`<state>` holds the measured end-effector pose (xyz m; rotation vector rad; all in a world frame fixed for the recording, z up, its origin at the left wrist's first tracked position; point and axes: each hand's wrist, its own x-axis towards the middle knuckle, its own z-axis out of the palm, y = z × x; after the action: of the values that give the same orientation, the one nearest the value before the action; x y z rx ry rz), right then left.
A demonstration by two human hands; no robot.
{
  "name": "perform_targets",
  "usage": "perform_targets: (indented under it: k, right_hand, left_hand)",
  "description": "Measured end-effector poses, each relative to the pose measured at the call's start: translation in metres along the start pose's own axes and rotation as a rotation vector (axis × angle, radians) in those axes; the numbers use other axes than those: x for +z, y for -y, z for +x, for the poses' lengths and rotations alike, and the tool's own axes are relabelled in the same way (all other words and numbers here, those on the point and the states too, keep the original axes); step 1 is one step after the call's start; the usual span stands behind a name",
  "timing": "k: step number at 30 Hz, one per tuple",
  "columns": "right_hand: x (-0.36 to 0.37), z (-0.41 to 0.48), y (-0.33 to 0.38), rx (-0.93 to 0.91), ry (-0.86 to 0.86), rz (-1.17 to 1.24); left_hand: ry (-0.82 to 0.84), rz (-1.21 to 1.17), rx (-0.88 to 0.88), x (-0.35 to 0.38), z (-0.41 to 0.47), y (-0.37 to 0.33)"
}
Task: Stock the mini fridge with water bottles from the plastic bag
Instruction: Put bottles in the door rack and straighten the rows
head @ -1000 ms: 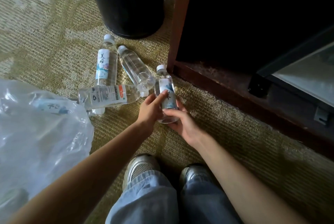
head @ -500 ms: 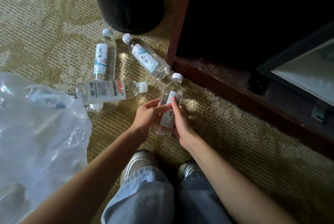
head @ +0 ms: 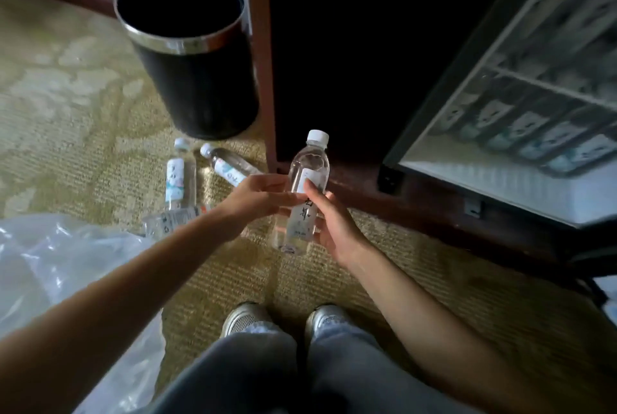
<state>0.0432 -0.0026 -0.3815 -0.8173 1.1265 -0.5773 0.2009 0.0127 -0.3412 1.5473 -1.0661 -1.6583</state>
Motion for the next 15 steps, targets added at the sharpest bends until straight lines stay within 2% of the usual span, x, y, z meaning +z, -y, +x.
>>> perform_targets:
  k: [4, 8, 15]
  right_hand:
    - [-0.011, -0.04, 0.046, -0.095, -0.01, 0.003]
    - [-0.028, -0.086, 0.085, -0.197, -0.042, -0.01]
    - [-0.076, -0.176, 0.129, -0.371, -0.125, 0.007]
  left_hand:
    - [0.126, 0.188, 0.098, 0.015, -0.022, -0.068]
    - [0.19, 0.212, 0.161, 0.047, -0.047, -0.128]
    - [0.28, 0.342, 0.27, 0.119, -0.083, -0.193]
